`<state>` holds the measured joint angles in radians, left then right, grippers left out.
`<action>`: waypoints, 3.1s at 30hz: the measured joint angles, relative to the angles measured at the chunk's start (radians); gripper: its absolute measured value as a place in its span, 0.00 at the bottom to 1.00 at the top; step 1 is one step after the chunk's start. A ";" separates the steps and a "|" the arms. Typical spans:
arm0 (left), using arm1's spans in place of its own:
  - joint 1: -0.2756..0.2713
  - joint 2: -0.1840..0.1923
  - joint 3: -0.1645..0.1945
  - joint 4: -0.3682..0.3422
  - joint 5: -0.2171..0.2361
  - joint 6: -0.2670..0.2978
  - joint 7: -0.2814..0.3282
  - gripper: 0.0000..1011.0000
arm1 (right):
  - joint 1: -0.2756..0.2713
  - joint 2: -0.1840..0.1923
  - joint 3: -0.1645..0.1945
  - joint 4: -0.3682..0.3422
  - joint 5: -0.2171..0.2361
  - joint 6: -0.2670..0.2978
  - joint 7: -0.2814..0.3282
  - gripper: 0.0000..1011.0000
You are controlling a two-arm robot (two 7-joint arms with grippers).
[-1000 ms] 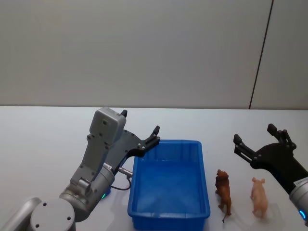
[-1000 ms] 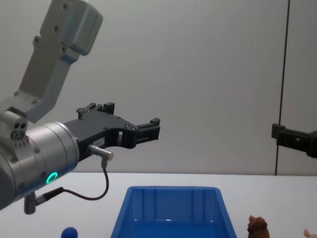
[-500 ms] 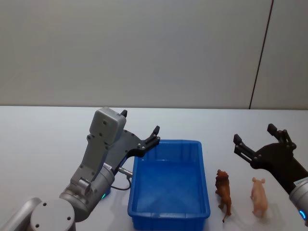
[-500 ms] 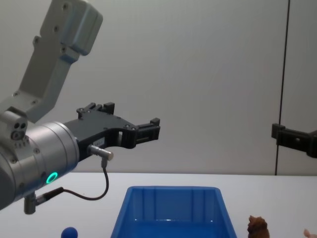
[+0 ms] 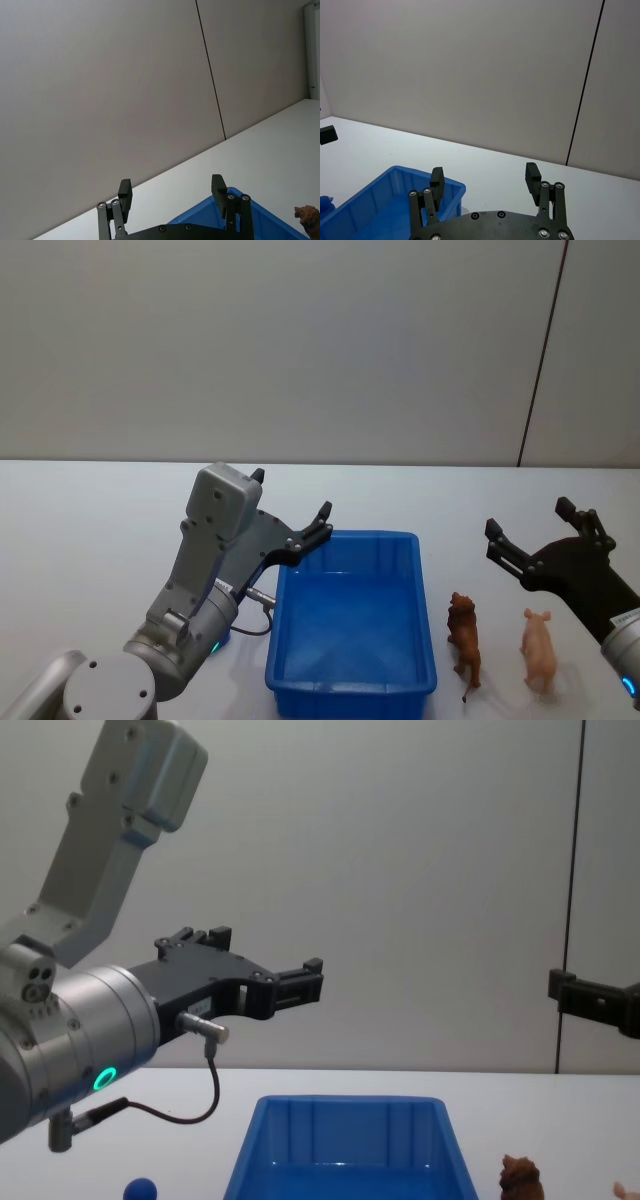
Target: Pick up the two dolls from the table and place them into the box.
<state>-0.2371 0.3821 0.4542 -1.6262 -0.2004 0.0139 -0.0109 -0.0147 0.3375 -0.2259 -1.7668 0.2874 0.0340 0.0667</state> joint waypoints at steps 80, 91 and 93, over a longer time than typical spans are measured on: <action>0.000 0.000 0.000 0.000 0.000 0.000 0.000 0.99 | -0.020 -0.163 -0.041 0.219 -0.028 0.296 -0.289 0.50; 0.000 0.000 0.000 0.000 0.000 0.000 0.000 0.99 | -0.026 -0.168 -0.049 0.184 -0.091 0.269 -0.291 0.36; 0.000 0.000 0.000 0.000 0.000 0.000 0.000 0.99 | -0.028 -0.168 -0.051 0.172 -0.109 0.257 -0.290 0.36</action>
<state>-0.2371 0.3821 0.4542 -1.6262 -0.2004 0.0138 -0.0109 -0.0430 0.1699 -0.2767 -1.5951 0.1780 0.2910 -0.2229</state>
